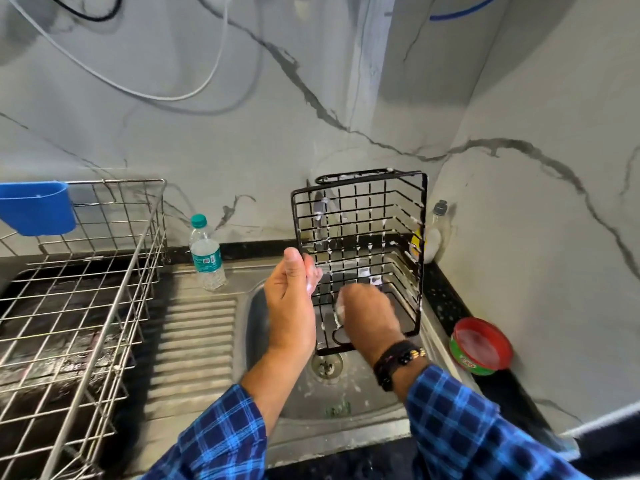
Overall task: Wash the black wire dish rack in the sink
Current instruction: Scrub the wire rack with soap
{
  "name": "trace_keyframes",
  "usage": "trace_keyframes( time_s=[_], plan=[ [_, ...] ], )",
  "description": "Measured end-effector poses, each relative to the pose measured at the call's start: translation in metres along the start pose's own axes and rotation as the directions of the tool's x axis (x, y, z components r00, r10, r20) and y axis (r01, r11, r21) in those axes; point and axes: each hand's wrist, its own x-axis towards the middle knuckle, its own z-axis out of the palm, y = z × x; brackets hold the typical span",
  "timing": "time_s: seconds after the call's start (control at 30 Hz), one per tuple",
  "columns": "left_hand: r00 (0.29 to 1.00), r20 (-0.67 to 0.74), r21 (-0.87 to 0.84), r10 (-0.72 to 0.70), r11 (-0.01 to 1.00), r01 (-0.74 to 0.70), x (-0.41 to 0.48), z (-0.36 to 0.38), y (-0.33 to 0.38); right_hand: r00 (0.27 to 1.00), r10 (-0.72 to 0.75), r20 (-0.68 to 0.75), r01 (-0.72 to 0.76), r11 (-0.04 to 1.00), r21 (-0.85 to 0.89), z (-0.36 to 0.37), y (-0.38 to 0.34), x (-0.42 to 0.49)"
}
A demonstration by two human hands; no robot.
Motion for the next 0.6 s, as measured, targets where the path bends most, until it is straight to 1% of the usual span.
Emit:
trace_keyframes(
  time_s=[0.1, 0.2, 0.3, 0.37, 0.43, 0.5, 0.53, 0.6],
  plan=[
    [1.0, 0.001, 0.058, 0.026, 0.998, -0.026, 0.0, -0.002, -0.001, 0.993, -0.05, 0.107, 0.036, 0.991, 0.132, 0.008, -0.021, 0.0],
    [0.998, -0.031, 0.061, 0.051, 0.997, -0.049, 0.007, -0.012, 0.002, 0.974, -0.098, 0.205, 0.036, 0.958, 0.283, 0.005, -0.012, -0.001],
    [0.996, -0.088, -0.006, 0.023, 1.0, -0.024, 0.013, -0.016, 0.008, 0.948, -0.187, 0.256, 0.098, 0.94, 0.326, -0.002, -0.005, -0.008],
    [0.994, -0.081, 0.028, 0.072, 0.997, -0.07, 0.017, -0.018, 0.01, 0.93, -0.242, 0.278, 0.137, 0.927, 0.349, -0.004, -0.005, -0.01],
    [0.991, -0.064, 0.067, 0.114, 0.992, -0.11, 0.02, -0.02, 0.011, 0.953, -0.224, 0.203, 0.174, 0.956, 0.236, -0.004, 0.002, -0.006],
    [0.991, -0.03, 0.095, 0.127, 0.988, -0.124, 0.022, -0.021, 0.016, 0.986, -0.167, 0.027, 0.164, 0.982, 0.09, -0.007, 0.011, 0.0],
    [0.992, -0.01, 0.106, 0.129, 0.986, -0.127, 0.023, -0.02, 0.018, 0.986, -0.163, -0.021, 0.163, 0.987, 0.0, -0.01, 0.015, 0.002],
    [0.991, 0.024, 0.129, 0.133, 0.982, -0.135, 0.022, -0.016, 0.02, 0.986, -0.163, 0.03, 0.165, 0.957, -0.24, -0.017, 0.014, 0.003]
  ],
)
